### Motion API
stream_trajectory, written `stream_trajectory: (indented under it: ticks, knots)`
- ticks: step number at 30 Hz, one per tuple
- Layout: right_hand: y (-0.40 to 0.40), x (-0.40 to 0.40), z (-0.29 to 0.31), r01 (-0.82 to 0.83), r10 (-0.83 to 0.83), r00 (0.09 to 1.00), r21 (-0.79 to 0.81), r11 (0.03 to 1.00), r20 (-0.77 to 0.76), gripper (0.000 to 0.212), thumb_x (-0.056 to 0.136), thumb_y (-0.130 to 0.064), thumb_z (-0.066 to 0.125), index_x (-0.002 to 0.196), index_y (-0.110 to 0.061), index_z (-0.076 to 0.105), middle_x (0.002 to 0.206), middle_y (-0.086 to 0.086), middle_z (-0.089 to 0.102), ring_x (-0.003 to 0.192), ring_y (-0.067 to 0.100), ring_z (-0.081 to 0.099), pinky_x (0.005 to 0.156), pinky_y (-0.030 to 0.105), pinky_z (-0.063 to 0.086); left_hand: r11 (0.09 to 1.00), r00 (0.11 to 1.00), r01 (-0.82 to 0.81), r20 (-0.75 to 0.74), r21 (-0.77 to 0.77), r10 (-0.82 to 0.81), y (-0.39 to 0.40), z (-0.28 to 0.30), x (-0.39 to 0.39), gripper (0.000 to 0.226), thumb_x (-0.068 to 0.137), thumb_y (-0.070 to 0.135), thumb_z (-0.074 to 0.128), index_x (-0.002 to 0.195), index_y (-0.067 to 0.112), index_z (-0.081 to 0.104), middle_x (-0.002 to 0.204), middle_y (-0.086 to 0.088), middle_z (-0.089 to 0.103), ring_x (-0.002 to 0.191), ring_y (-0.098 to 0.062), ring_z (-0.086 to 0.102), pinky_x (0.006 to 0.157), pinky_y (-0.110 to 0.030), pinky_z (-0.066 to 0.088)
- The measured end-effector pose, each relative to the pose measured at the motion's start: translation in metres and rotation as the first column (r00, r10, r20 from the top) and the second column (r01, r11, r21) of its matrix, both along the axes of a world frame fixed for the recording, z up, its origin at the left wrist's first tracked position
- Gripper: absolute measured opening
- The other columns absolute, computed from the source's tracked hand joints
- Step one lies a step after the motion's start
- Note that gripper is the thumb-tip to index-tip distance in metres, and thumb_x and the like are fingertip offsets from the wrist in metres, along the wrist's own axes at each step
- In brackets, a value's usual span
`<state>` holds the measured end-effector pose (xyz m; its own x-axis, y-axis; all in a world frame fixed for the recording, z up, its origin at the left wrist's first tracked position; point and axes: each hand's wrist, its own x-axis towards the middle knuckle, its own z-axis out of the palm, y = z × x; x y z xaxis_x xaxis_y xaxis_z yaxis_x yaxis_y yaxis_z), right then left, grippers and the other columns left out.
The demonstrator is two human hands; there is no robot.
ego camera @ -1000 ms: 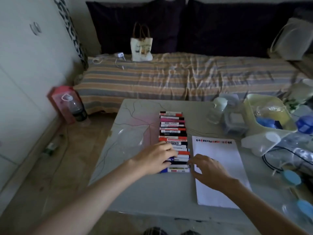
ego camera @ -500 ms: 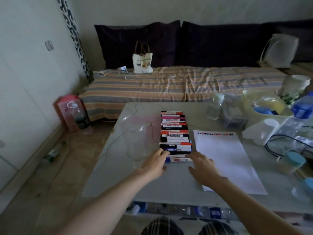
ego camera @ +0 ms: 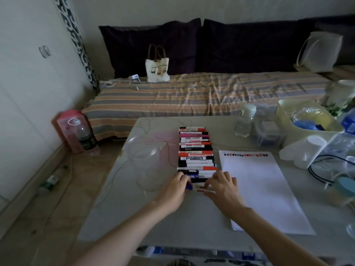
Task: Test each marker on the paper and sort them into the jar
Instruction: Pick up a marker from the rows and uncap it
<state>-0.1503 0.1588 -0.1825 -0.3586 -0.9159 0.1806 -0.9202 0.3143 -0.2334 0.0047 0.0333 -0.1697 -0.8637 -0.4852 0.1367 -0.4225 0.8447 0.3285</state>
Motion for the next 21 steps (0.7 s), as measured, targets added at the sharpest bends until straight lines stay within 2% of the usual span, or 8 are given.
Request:
stream_trajectory:
  ticks: [2, 4, 6, 9, 11, 13, 16, 21]
  knots:
    - [0.006, 0.000, 0.018, -0.062, 0.063, 0.997, -0.027, 0.998, 0.043, 0.025, 0.090, -0.041, 0.063, 0.110, -0.027, 0.058, 0.118, -0.006, 0.057, 0.106, 0.018, 0.053, 0.091, 0.033, 0.038, 0.983, 0.992, -0.014, -0.117, 0.185, 0.037, 0.003, 0.021, 0.007, 0.017, 0.092, 0.016, 0.061, 0.108, 0.014, 0.058, 0.103, -0.001, 0.062, 0.090, -0.018, 0.060, 0.075, -0.028, 0.046]
    - [0.014, 0.001, 0.042, -0.112, 0.116, 0.990, -0.051, 0.992, 0.081, 0.020, 0.097, -0.037, 0.055, 0.112, -0.025, 0.053, 0.109, -0.007, 0.064, 0.094, 0.018, 0.061, 0.081, 0.030, 0.041, 0.953, 0.984, 0.016, -0.174, 0.303, 0.039, 0.006, 0.044, 0.012, 0.013, 0.091, 0.020, 0.065, 0.103, 0.017, 0.060, 0.089, 0.008, 0.063, 0.077, -0.003, 0.058, 0.068, -0.016, 0.043]
    - [0.024, 0.007, 0.063, -0.160, 0.171, 0.976, -0.089, 0.983, 0.131, 0.021, 0.098, -0.037, 0.053, 0.115, -0.027, 0.056, 0.105, -0.008, 0.065, 0.089, 0.018, 0.063, 0.073, 0.028, 0.042, 0.945, 0.974, 0.050, -0.223, 0.323, 0.025, 0.014, 0.064, 0.016, 0.008, 0.091, 0.021, 0.066, 0.098, 0.017, 0.063, 0.078, 0.015, 0.059, 0.068, 0.006, 0.054, 0.063, -0.010, 0.038]
    - [0.039, 0.019, 0.086, -0.167, 0.220, 0.949, -0.233, 0.958, 0.225, 0.021, 0.097, -0.034, 0.056, 0.111, -0.022, 0.067, 0.097, -0.003, 0.067, 0.082, 0.017, 0.062, 0.068, 0.030, 0.047, 0.946, 0.966, 0.083, -0.257, 0.313, 0.001, 0.034, 0.088, 0.025, 0.009, 0.096, 0.021, 0.058, 0.098, 0.014, 0.064, 0.074, 0.016, 0.057, 0.064, 0.010, 0.052, 0.059, -0.009, 0.034]
    - [0.047, 0.026, 0.096, -0.158, 0.232, 0.941, -0.289, 0.944, 0.245, 0.020, 0.097, -0.030, 0.058, 0.105, -0.017, 0.071, 0.088, 0.002, 0.068, 0.075, 0.019, 0.061, 0.065, 0.034, 0.048, 0.960, 0.967, 0.102, -0.254, 0.262, -0.033, 0.047, 0.100, 0.032, 0.018, 0.100, 0.021, 0.051, 0.102, 0.009, 0.064, 0.075, 0.011, 0.058, 0.064, 0.008, 0.051, 0.058, -0.009, 0.034]
    - [0.054, 0.032, 0.101, -0.179, 0.251, 0.950, -0.331, 0.926, 0.187, 0.019, 0.096, -0.029, 0.059, 0.101, -0.016, 0.071, 0.083, 0.003, 0.067, 0.071, 0.020, 0.060, 0.062, 0.039, 0.049, 0.963, 0.967, 0.105, -0.251, 0.248, -0.041, 0.055, 0.108, 0.039, 0.023, 0.102, 0.022, 0.046, 0.101, 0.007, 0.063, 0.083, -0.002, 0.064, 0.069, -0.002, 0.053, 0.060, -0.013, 0.035]
    - [0.060, 0.041, 0.104, -0.205, 0.267, 0.957, -0.391, 0.897, 0.112, 0.020, 0.094, -0.031, 0.060, 0.102, -0.017, 0.072, 0.079, 0.000, 0.067, 0.067, 0.020, 0.061, 0.056, 0.039, 0.049, 0.956, 0.977, 0.074, -0.215, 0.284, -0.012, 0.058, 0.115, 0.048, 0.026, 0.103, 0.027, 0.044, 0.097, 0.010, 0.062, 0.089, -0.011, 0.067, 0.080, -0.023, 0.060, 0.069, -0.032, 0.042]
    - [0.067, 0.047, 0.109, -0.258, 0.245, 0.966, -0.442, 0.859, -0.088, 0.022, 0.092, -0.037, 0.056, 0.097, -0.021, 0.071, 0.074, -0.007, 0.063, 0.059, 0.015, 0.058, 0.046, 0.028, 0.043, 0.941, 0.989, 0.047, -0.147, 0.337, 0.003, 0.057, 0.123, 0.048, 0.027, 0.103, 0.031, 0.043, 0.105, 0.013, 0.064, 0.099, -0.007, 0.068, 0.087, -0.018, 0.060, 0.067, -0.022, 0.039]
